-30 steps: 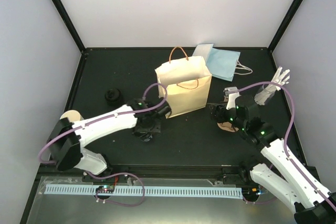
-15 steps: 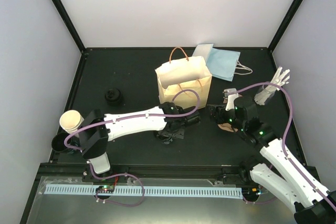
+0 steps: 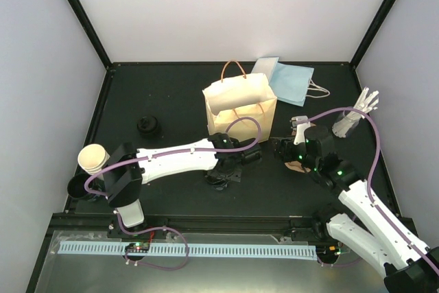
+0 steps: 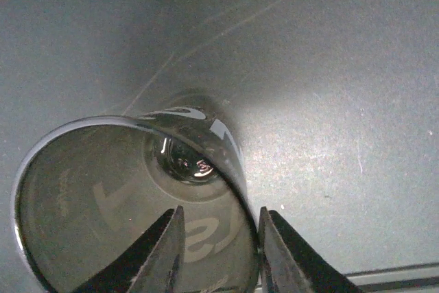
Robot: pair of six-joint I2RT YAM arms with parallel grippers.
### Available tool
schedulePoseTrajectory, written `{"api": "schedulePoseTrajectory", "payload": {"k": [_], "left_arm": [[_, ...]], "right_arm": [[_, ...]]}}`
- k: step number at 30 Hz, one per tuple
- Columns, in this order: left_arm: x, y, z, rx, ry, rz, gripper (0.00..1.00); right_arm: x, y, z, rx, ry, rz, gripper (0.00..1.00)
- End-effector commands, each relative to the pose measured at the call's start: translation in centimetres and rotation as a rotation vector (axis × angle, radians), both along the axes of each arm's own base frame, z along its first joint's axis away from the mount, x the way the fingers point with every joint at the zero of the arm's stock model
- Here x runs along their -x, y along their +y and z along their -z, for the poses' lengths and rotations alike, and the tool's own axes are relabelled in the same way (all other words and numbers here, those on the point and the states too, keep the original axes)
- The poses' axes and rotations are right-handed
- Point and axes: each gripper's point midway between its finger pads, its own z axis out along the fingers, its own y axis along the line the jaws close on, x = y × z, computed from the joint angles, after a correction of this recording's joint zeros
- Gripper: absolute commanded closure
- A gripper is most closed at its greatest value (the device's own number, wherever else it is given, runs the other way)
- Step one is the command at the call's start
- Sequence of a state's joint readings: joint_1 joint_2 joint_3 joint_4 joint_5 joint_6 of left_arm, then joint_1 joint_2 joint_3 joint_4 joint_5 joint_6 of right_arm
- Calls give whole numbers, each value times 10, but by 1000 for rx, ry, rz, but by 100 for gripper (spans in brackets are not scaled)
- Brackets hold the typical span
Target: Pack the takeout coffee
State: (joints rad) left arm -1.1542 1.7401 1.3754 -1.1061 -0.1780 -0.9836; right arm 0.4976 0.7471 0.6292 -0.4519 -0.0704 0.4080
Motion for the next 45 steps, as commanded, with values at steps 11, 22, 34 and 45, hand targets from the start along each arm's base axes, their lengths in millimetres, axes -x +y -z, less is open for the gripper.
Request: {"api": "schedulePoseTrajectory", "payload": {"k": [11, 22, 34, 45], "left_arm": [[7, -27, -56, 166, -33, 113, 39], [-25, 47, -111, 262, -163, 90, 12], [-101, 197, -84, 310, -305, -227, 1], [-186, 292, -33, 223, -202, -512, 1]], "right_arm": [[-3, 0, -4, -12, -14, 12, 28], [-1, 7, 4, -21, 2, -26, 27], [2, 18, 16, -55, 1, -88, 0], [11, 23, 31, -92, -26, -131, 0]]}}
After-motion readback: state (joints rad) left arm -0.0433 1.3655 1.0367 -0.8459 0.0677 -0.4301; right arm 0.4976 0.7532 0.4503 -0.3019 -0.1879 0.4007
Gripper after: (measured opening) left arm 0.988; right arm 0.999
